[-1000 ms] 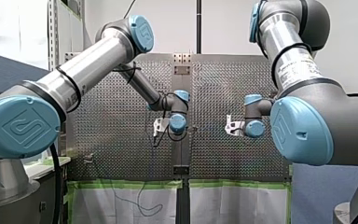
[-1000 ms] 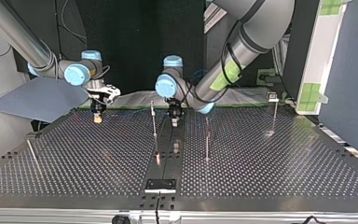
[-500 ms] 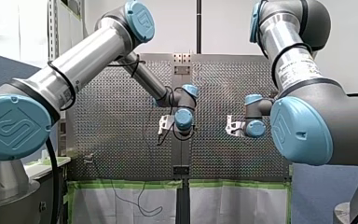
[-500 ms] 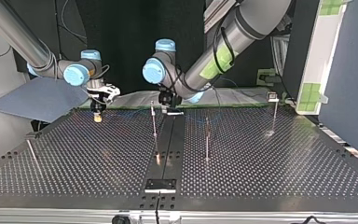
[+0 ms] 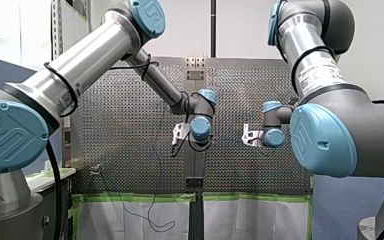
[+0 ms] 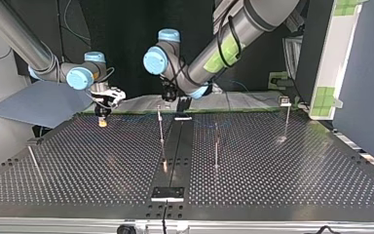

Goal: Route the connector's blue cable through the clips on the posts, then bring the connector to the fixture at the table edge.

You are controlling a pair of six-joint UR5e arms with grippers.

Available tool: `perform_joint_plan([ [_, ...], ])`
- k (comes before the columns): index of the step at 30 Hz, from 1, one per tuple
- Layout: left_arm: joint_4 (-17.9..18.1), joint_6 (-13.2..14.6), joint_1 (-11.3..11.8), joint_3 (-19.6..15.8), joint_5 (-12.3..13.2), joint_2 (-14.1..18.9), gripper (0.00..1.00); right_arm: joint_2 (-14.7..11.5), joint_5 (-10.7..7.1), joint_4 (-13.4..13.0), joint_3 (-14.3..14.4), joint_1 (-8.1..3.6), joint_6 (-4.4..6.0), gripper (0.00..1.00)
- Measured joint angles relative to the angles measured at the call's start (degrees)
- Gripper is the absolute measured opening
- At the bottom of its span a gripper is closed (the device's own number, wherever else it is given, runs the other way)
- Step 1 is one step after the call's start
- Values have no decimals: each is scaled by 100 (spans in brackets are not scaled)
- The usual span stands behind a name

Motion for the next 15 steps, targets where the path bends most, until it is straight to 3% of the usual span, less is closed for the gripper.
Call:
perform_joint_plan([
  [9, 6, -32, -181, -12, -143, 40, 100, 0, -57, 66, 1, 0, 0, 0],
  [15, 135, -92, -299, -200, -169, 169, 100, 0, -71, 78, 1, 0, 0, 0],
])
